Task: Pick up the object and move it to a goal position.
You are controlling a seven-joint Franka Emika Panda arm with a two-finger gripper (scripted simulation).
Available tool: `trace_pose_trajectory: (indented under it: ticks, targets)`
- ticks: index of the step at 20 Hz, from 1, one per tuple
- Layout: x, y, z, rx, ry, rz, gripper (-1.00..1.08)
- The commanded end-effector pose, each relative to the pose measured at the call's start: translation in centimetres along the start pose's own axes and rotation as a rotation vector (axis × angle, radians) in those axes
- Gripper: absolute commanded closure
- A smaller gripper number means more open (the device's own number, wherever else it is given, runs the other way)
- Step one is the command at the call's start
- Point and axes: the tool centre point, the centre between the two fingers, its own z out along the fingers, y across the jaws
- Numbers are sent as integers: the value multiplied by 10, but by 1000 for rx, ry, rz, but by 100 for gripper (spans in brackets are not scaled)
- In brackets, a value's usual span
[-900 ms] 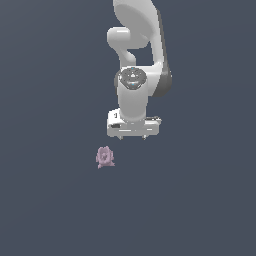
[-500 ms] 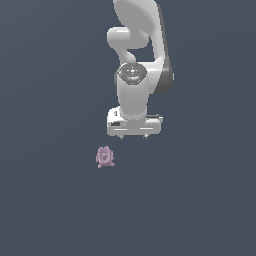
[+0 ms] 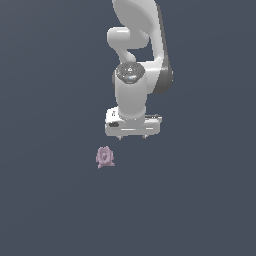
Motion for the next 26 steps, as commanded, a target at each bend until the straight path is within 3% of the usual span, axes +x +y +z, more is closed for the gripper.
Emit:
trace_pose_trajectory:
  ticks: [1,16,26]
  targets:
    - [3,9,4,-3,1,-9,-92]
    - [23,110,55,-42,12,-132,-92]
    - [24,133,67,-51,12,-157,-92]
